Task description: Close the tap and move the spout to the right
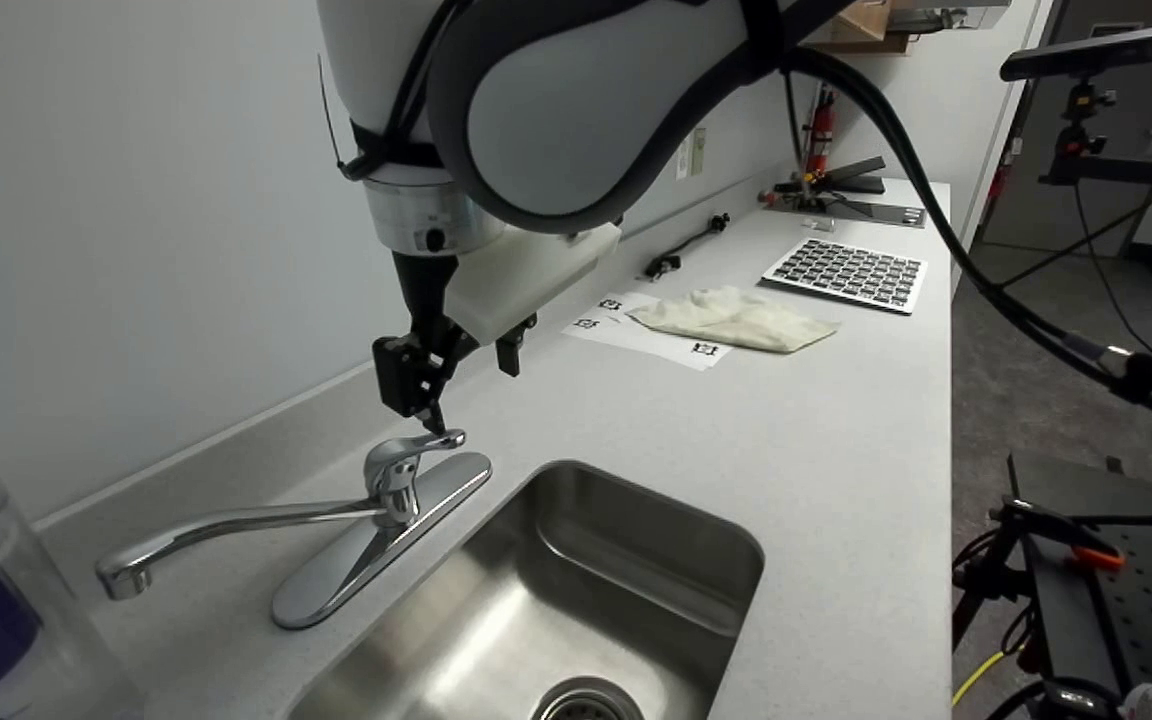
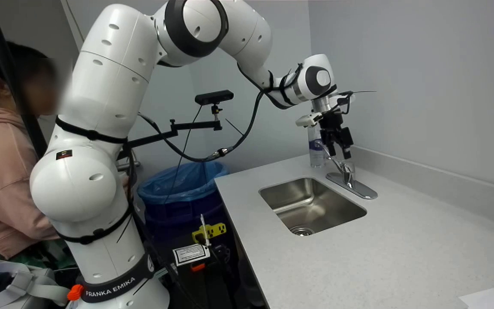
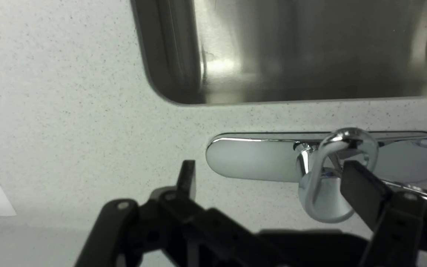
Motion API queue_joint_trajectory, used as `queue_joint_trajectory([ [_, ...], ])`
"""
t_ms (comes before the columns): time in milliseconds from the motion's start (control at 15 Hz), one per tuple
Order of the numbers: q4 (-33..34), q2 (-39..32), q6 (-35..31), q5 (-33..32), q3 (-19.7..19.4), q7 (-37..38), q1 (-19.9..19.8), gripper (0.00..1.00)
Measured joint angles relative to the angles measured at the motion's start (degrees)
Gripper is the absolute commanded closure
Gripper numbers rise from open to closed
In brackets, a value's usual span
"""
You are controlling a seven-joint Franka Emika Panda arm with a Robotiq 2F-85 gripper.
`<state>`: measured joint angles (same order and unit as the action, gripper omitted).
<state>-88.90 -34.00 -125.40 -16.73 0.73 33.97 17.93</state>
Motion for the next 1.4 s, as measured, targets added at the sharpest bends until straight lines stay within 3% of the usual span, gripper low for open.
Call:
queue_joint_trajectory([
  [667, 6.36, 2.36, -0.01, 0.00, 0.24, -0.06, 0.78, 0.00],
  [1400, 10.69, 2.10, 0.60, 3.17, 3.14, -2.35, 2.36, 0.00],
])
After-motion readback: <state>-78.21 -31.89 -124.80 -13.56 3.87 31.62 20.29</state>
